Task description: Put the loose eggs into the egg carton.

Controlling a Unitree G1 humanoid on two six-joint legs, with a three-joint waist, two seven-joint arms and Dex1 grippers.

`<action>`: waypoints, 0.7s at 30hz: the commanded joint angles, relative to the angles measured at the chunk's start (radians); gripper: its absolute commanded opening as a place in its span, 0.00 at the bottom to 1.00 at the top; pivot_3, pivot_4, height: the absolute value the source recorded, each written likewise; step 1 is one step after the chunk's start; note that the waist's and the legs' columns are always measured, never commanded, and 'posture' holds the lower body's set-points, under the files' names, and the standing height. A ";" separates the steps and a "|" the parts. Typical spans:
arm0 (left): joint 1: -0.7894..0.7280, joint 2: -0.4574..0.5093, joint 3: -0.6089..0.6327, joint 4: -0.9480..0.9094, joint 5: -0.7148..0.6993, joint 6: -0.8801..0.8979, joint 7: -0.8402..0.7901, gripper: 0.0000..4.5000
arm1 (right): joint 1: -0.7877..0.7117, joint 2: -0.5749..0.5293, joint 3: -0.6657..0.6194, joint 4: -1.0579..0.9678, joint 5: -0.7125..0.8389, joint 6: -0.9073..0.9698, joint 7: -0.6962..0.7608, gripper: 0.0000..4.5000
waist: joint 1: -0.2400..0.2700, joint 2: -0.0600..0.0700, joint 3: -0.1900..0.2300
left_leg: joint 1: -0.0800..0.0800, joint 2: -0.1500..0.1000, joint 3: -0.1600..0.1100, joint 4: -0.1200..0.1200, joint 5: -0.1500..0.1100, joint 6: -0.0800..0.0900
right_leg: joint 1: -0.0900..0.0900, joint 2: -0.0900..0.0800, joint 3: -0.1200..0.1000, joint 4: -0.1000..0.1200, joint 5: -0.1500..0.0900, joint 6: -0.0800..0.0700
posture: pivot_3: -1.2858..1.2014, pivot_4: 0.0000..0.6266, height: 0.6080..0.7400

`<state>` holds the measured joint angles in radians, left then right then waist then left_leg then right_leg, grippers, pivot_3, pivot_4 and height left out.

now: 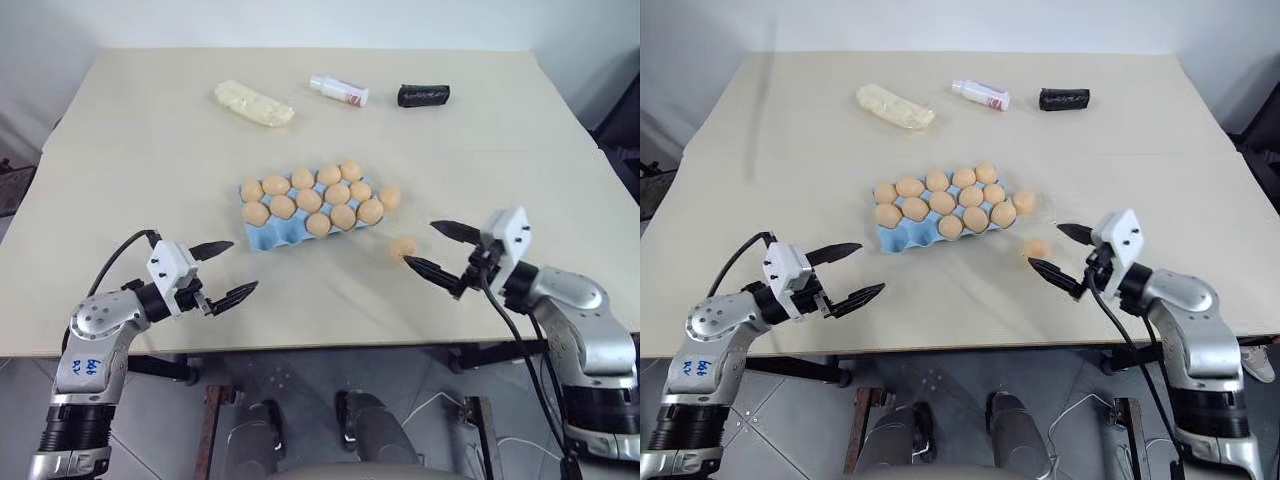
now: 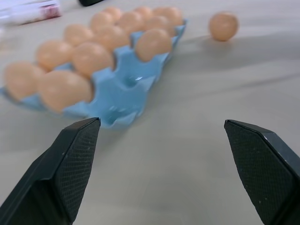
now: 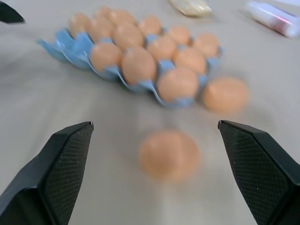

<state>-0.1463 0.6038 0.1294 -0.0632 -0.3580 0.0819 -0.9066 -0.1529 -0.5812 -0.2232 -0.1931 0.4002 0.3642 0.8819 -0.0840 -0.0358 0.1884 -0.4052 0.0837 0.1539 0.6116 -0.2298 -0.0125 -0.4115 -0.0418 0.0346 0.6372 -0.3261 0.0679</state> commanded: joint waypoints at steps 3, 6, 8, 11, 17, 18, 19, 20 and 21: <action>-0.065 -0.032 -0.067 0.031 0.010 -0.027 -0.040 1.00 | 0.087 -0.008 -0.040 0.085 -0.056 -0.131 -0.033 0.99 | 0.004 0.000 0.000 | 0.000 0.000 0.000 0.001 0.000 0.001 | 0.001 0.000 0.000 0.000 0.000 0.001 | 0.52 0.24 1.00; -0.084 -0.039 -0.072 0.054 0.017 -0.039 -0.042 1.00 | 0.054 0.009 -0.006 0.151 -0.079 -0.205 -0.030 0.99 | -0.002 0.000 0.000 | 0.000 -0.002 0.002 0.002 0.001 0.002 | 0.001 -0.001 0.001 0.000 0.002 0.003 | 0.52 0.24 1.00; -0.091 -0.041 -0.065 0.066 0.013 -0.042 -0.038 1.00 | 0.014 0.023 0.014 0.188 -0.079 -0.232 -0.023 0.99 | -0.006 0.000 0.000 | 0.001 -0.001 0.003 0.002 0.001 0.003 | 0.001 0.000 0.001 0.000 0.002 0.004 | 0.52 0.24 1.00; -0.088 -0.038 -0.055 0.078 0.012 -0.054 -0.029 1.00 | -0.067 0.041 0.054 0.255 -0.081 -0.244 -0.009 0.99 | -0.005 0.000 0.000 | 0.001 -0.001 0.002 0.002 0.002 0.002 | 0.000 0.000 0.002 0.002 0.002 0.004 | 0.52 0.24 1.00; -0.051 -0.032 -0.023 0.047 0.005 -0.055 -0.002 1.00 | -0.220 0.059 0.149 0.451 -0.134 -0.279 0.024 0.99 | 0.001 0.000 0.000 | 0.000 -0.001 0.002 0.002 0.003 0.005 | 0.000 -0.001 0.002 0.001 0.002 0.004 | 0.52 0.24 1.00; -0.043 -0.031 -0.017 0.040 0.004 -0.054 0.002 1.00 | -0.243 0.065 0.161 0.482 -0.140 -0.284 0.030 0.99 | 0.001 0.000 0.000 | 0.000 -0.001 0.002 0.002 0.004 0.006 | 0.000 -0.001 0.002 0.001 0.002 0.004 | 0.52 0.24 1.00; -0.033 -0.030 -0.012 0.033 0.003 -0.054 0.005 1.00 | -0.261 0.069 0.172 0.505 -0.139 -0.284 0.047 0.99 | 0.001 0.000 0.000 | 0.000 -0.001 0.002 0.002 0.004 0.006 | 0.000 -0.001 0.002 0.001 0.002 0.004 | 0.52 0.24 1.00; -0.022 -0.028 -0.005 0.025 0.003 -0.054 0.011 1.00 | -0.281 0.075 0.184 0.531 -0.147 -0.285 0.051 0.99 | 0.001 0.000 0.000 | 0.000 -0.001 0.002 0.002 0.004 0.006 | 0.000 -0.001 0.002 0.001 0.002 0.004 | 0.52 0.24 1.00; -0.012 -0.027 0.002 0.019 0.004 -0.055 0.015 1.00 | -0.298 0.081 0.193 0.553 -0.154 -0.296 0.055 0.99 | 0.001 0.000 0.000 | 0.000 -0.001 0.002 0.002 0.004 0.006 | 0.000 -0.001 0.002 0.001 0.002 0.004 | 0.52 0.24 1.00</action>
<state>-0.1675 0.5657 0.1061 0.0045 -0.3442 0.0420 -0.9011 -0.4335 -0.4996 -0.0338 0.3525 0.2488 0.0956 0.9236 -0.0827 -0.0357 0.1885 -0.4052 0.0827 0.1558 0.6136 -0.2263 -0.0066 -0.4115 -0.0426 0.0363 0.6378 -0.3240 0.0715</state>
